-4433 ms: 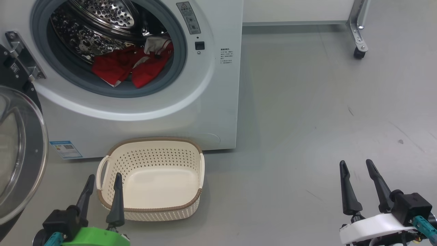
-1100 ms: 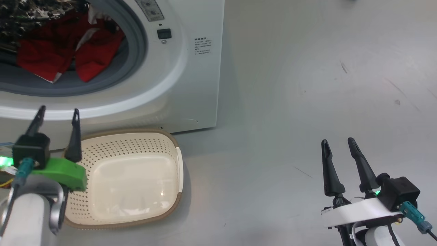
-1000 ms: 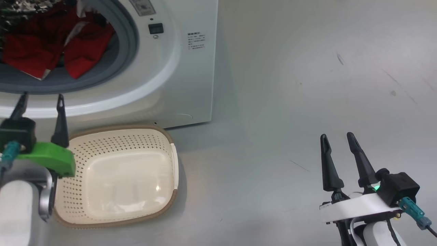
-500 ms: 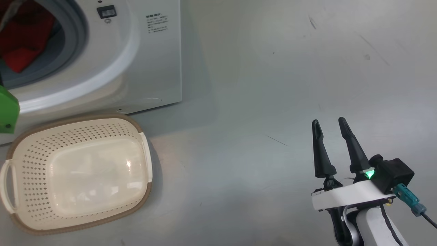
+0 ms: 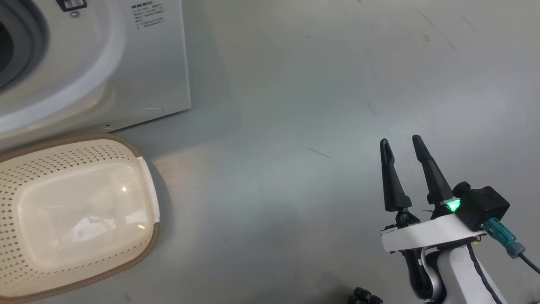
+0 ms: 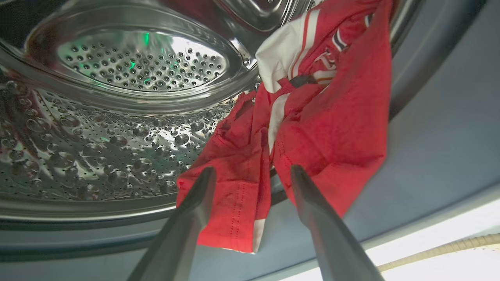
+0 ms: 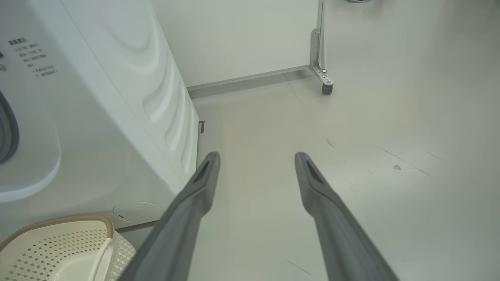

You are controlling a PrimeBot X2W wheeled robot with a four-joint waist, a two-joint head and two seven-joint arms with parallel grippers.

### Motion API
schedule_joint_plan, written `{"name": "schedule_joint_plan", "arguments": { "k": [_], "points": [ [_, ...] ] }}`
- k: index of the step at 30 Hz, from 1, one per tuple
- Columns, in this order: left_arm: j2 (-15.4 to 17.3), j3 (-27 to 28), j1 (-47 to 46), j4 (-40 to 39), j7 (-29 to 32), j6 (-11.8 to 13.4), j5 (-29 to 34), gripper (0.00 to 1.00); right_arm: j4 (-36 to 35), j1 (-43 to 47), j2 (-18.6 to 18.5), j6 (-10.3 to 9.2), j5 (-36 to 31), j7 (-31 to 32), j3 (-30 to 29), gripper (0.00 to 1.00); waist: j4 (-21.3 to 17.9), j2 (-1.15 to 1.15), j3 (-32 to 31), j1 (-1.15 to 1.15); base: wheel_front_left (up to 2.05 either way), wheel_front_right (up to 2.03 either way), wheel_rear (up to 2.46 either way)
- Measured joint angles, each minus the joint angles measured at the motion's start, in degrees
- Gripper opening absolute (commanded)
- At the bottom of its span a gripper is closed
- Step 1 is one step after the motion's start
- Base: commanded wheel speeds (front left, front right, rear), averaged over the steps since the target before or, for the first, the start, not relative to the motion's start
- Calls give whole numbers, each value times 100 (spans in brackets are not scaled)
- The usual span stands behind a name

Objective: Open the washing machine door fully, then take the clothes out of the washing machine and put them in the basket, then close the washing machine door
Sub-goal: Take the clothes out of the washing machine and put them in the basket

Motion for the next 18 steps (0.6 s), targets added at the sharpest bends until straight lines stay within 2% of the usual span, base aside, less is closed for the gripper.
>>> {"name": "schedule_joint_plan", "arguments": {
  "k": [10, 18],
  "points": [
    [265, 71, -308, 265, 234, -1, 91, 100, 53, -75, 33, 10, 0, 0, -12, 100, -196, 0, 254, 0, 0, 0, 0],
    [319, 86, -489, 557, 466, -1, 132, 100, 57, -164, 40, 49, 0, 0, -52, 100, -294, 0, 415, 0, 0, 0, 0]
  ]
}}
